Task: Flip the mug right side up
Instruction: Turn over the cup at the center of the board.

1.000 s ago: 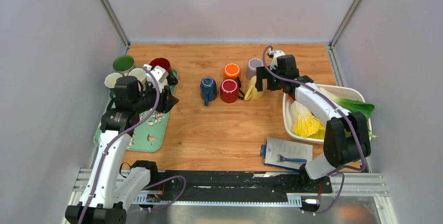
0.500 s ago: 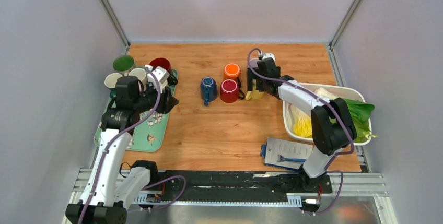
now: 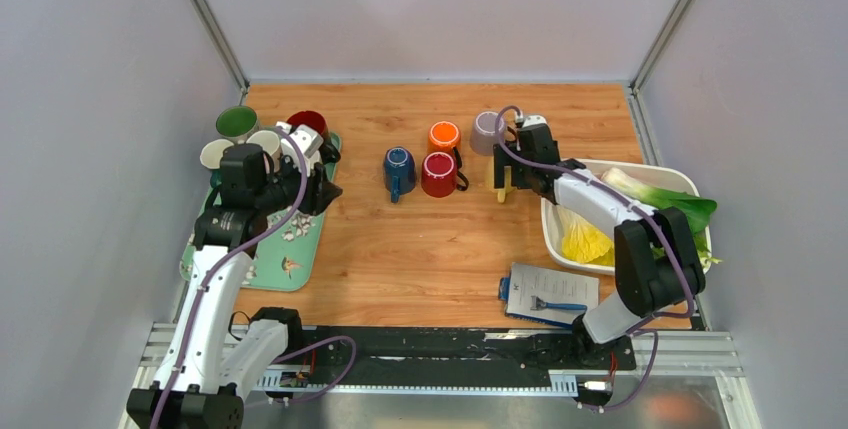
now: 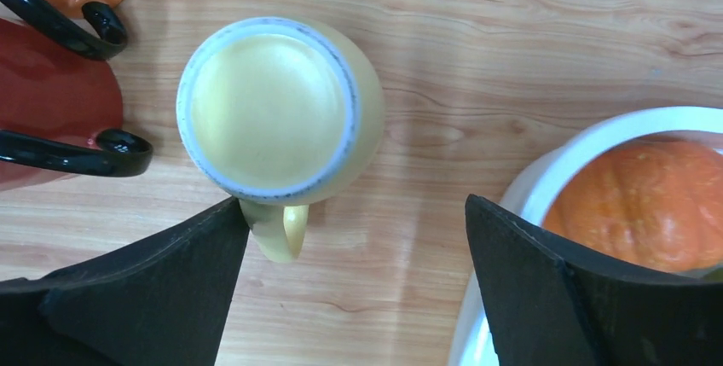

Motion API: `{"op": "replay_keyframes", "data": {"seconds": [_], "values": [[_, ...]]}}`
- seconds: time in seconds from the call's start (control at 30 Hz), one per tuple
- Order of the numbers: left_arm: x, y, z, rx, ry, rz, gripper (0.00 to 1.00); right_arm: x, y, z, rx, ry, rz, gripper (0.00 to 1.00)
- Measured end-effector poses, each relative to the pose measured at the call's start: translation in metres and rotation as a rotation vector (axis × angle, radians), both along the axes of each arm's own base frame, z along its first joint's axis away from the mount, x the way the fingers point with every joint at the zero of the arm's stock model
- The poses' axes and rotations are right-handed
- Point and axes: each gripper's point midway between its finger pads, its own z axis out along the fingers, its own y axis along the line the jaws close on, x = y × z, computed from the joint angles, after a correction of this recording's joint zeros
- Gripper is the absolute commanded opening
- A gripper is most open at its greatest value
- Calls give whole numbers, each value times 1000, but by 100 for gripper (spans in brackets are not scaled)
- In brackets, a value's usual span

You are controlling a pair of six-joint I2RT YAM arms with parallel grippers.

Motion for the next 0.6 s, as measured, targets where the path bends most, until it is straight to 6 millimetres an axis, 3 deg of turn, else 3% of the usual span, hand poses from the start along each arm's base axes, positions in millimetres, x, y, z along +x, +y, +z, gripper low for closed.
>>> {"op": "replay_keyframes", "data": {"seconds": [0.1, 0.27, 0.4, 0.6], "values": [[2, 0, 1, -5, -8, 0, 49, -1, -4, 5, 36, -3, 36, 100], [5, -2, 0, -17, -3, 1, 49, -12, 20, 9, 151, -7, 227, 94], [5, -3, 1, -28, -1, -1, 49, -27, 34, 0, 190, 19, 311, 86], [4, -3, 0, -35, 4, 0, 48, -26, 30, -4, 168, 15, 295, 74]]}}
